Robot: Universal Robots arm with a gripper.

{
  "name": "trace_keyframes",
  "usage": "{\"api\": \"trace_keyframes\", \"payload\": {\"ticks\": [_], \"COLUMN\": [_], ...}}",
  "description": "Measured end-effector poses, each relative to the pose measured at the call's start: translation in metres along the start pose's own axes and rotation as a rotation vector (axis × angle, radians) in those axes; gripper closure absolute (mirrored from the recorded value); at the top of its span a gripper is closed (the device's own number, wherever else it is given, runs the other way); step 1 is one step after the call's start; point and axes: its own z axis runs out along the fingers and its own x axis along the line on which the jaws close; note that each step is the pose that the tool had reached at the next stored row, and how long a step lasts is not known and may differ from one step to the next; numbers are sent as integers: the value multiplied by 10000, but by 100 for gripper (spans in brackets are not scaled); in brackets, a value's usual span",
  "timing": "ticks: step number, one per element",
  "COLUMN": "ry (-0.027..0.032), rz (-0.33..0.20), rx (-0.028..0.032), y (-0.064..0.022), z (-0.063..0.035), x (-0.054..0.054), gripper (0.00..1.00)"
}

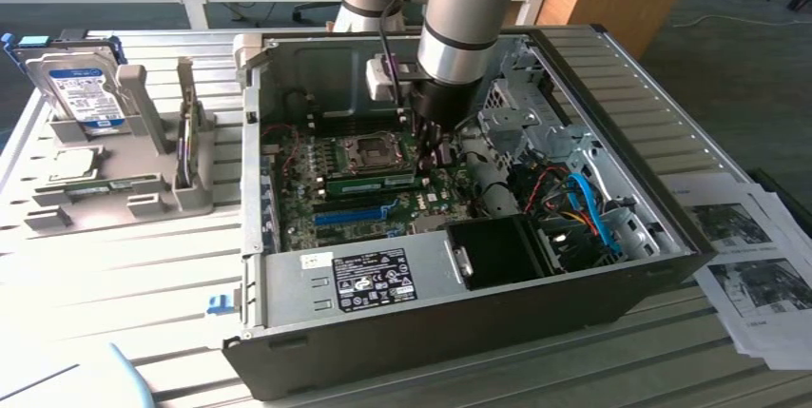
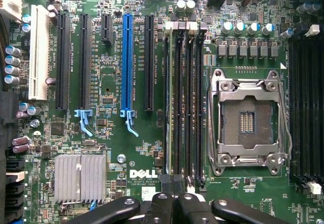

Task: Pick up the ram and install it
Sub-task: 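Press down the ram until it locks into place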

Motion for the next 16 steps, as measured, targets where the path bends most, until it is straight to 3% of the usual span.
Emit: {"api": "trace_keyframes", "payload": {"ticks": [16], "ry": [-1], "rz": [0], "rx": [0], "y": [-2], "z": [13], "x": [0], "gripper": [91]}}
